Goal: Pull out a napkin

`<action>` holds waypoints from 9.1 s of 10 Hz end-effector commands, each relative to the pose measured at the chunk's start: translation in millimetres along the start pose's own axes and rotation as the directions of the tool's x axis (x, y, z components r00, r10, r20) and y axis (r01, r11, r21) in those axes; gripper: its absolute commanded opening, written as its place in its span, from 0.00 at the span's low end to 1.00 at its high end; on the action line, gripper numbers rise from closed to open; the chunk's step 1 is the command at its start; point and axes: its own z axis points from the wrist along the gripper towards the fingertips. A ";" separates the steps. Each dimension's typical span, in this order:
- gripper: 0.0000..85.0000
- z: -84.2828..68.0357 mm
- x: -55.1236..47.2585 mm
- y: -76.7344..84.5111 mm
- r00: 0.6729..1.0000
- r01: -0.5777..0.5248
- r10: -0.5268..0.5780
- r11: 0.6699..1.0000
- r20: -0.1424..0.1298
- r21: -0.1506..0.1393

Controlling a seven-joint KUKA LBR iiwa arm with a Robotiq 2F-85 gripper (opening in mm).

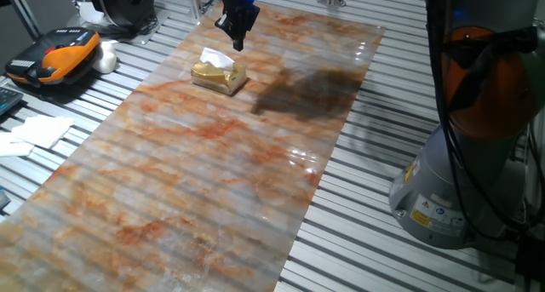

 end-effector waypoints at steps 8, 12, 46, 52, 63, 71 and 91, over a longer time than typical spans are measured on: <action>0.00 0.0 0.0 -0.1 0.999 -0.036 0.036 0.999 0.029 -0.006; 0.00 0.0 0.0 -0.1 0.999 -0.053 0.053 0.999 0.008 -0.004; 0.00 29.0 -86.6 -35.1 1.000 -0.003 0.003 0.999 -0.004 -0.042; 0.00 38.3 -87.2 -36.8 1.000 -0.016 0.016 0.999 0.009 -0.035; 0.40 60.9 -87.7 -39.2 0.998 -0.063 0.063 0.998 0.029 -0.009; 0.60 76.8 -86.4 -41.0 0.989 -0.139 0.138 0.990 0.048 0.031; 0.40 107.7 -91.8 -29.8 0.993 -0.116 0.116 0.993 0.009 -0.006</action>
